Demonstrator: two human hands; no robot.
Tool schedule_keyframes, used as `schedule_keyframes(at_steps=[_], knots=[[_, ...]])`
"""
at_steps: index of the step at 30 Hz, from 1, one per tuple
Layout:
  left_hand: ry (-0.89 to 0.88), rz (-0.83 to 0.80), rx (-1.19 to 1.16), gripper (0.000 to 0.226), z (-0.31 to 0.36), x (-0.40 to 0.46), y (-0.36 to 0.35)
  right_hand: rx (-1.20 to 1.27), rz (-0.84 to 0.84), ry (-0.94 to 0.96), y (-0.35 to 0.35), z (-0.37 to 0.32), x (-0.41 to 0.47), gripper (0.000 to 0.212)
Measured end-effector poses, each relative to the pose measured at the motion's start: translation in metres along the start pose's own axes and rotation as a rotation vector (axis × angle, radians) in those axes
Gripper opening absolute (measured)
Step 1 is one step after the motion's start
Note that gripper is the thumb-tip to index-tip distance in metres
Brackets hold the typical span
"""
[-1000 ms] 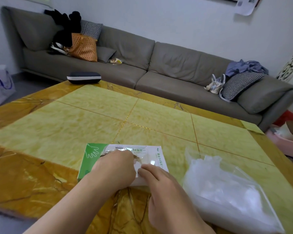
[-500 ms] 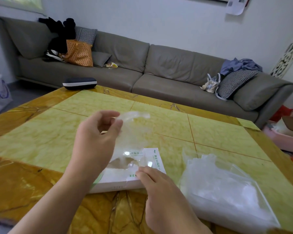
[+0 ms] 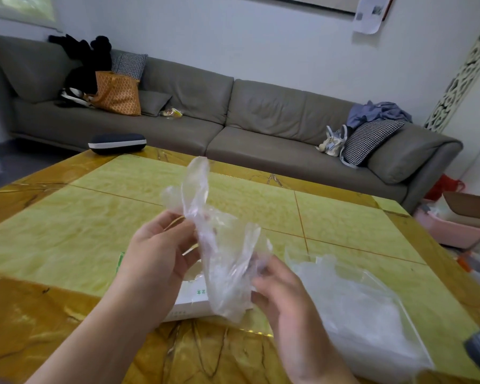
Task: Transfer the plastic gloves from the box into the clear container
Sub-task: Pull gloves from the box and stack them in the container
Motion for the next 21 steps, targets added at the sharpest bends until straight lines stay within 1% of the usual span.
schedule_keyframes(at_steps=[1, 2, 3, 5, 6, 7, 9, 10, 11, 12, 13, 14, 15, 16, 17, 18, 19, 21], knots=[[0.005, 0.0, 0.018, 0.022, -0.004, 0.0, -0.002, 0.148, 0.017, -0.041, 0.002, -0.004, -0.002, 0.038], [0.012, -0.002, 0.037, 0.025, -0.008, 0.001, -0.002, 0.203, 0.034, -0.066, 0.004, -0.007, -0.003, 0.041], [0.019, -0.021, 0.054, 0.027, -0.011, 0.001, -0.004, 0.193, 0.059, -0.075, 0.007, -0.011, -0.004, 0.04], [0.053, -0.067, 0.029, 0.03, -0.02, 0.001, -0.011, 0.088, 0.175, -0.056, 0.019, -0.016, -0.005, 0.024], [0.053, -0.076, 0.013, 0.03, -0.023, 0.001, -0.015, 0.041, 0.244, -0.047, 0.025, -0.017, -0.005, 0.015], [0.051, -0.062, 0.002, 0.032, -0.026, -0.002, -0.018, -0.005, 0.303, -0.041, 0.032, -0.018, -0.006, 0.011], [0.049, -0.062, -0.026, 0.04, -0.026, -0.009, -0.023, -0.113, 0.386, -0.006, 0.049, -0.019, -0.006, 0.014], [0.062, -0.04, -0.035, 0.048, -0.026, -0.011, -0.022, -0.176, 0.414, 0.021, 0.056, -0.022, -0.007, 0.016], [0.081, -0.032, -0.054, 0.05, -0.024, -0.014, -0.022, -0.239, 0.426, 0.051, 0.063, -0.026, -0.006, 0.019], [0.132, -0.043, -0.087, 0.051, -0.023, -0.016, -0.024, -0.294, 0.431, 0.084, 0.072, -0.03, -0.008, 0.022], [0.194, -0.071, -0.1, 0.058, -0.02, -0.018, -0.027, -0.341, 0.429, 0.111, 0.078, -0.033, -0.009, 0.026], [0.248, -0.098, -0.02, 0.067, -0.017, -0.021, -0.033, -0.375, 0.435, 0.132, 0.085, -0.036, -0.011, 0.028], [0.272, -0.135, 0.154, 0.07, -0.018, -0.022, -0.037, -0.398, 0.445, 0.147, 0.092, -0.038, -0.013, 0.031], [0.286, -0.17, 0.353, 0.066, -0.017, -0.026, -0.046, -0.416, 0.447, 0.152, 0.097, -0.039, -0.014, 0.033], [0.262, -0.197, 0.524, 0.055, -0.022, -0.028, -0.055, -0.439, 0.456, 0.157, 0.104, -0.041, -0.017, 0.034], [0.214, -0.171, 0.634, 0.039, -0.024, -0.031, -0.062, -0.461, 0.462, 0.154, 0.111, -0.043, -0.018, 0.035], [0.162, -0.119, 0.687, 0.027, -0.028, -0.03, -0.069, -0.469, 0.481, 0.146, 0.12, -0.045, -0.021, 0.036], [0.106, -0.034, 0.708, 0.017, -0.034, -0.029, -0.08, -0.446, 0.527, 0.117, 0.14, -0.048, -0.025, 0.036]])
Point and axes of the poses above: each hand's wrist, its own x-axis towards the middle knuckle, its own y-axis out of the back of the hand, z = x × y, the point moved 4 cm from there along x, towards the middle knuckle, and after that the axes turned 10 degrees about y, right-handed, at the moved point
